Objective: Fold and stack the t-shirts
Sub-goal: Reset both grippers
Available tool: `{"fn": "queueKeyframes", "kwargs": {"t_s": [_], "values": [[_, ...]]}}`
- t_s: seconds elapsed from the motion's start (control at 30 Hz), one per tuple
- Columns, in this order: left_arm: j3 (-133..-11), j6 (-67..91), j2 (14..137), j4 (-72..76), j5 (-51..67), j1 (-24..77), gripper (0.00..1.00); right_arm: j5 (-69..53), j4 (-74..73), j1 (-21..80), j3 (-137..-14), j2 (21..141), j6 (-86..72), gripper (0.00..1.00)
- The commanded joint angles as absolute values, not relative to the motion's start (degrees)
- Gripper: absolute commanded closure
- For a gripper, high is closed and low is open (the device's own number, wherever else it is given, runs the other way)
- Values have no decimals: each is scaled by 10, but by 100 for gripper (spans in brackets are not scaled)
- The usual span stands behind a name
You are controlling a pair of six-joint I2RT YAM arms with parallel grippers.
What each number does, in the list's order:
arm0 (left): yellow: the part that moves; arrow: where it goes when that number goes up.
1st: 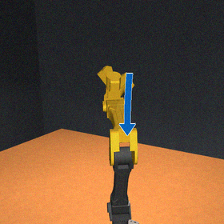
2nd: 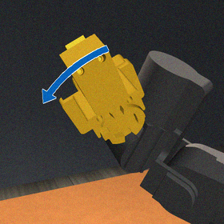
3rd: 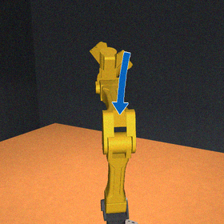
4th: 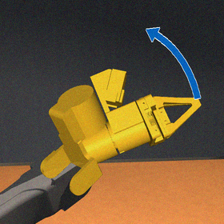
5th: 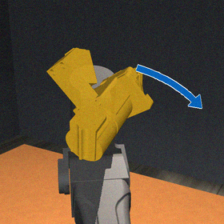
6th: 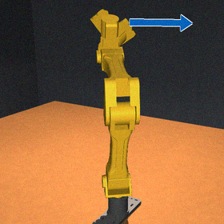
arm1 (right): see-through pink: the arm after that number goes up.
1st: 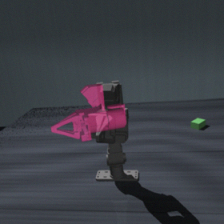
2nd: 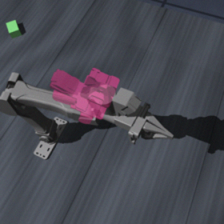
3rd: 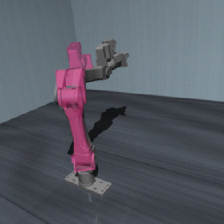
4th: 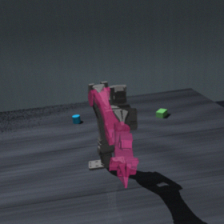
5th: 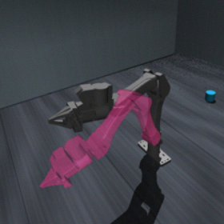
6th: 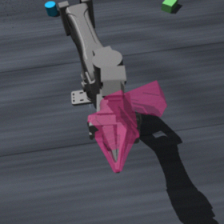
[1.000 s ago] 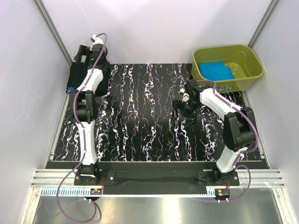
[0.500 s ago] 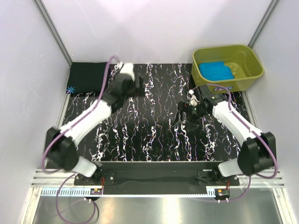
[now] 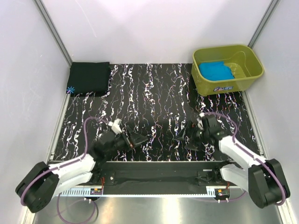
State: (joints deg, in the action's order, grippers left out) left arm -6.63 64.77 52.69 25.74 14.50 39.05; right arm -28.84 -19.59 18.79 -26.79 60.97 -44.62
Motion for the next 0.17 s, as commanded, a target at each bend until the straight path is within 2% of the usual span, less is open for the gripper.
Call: {"fn": "queueKeyframes", "kwargs": {"t_s": [0.0, 0.03, 0.1, 0.13], "values": [[73, 811, 489, 603, 148, 389, 1, -308, 44, 184, -171, 605, -558, 0], [110, 830, 483, 634, 145, 390, 1, -319, 97, 184, -110, 612, -606, 0], [105, 814, 455, 603, 182, 390, 1, -344, 201, 184, -57, 622, -656, 0], [107, 819, 446, 615, 209, 390, 1, -355, 326, 183, -9, 630, -708, 0]]}}
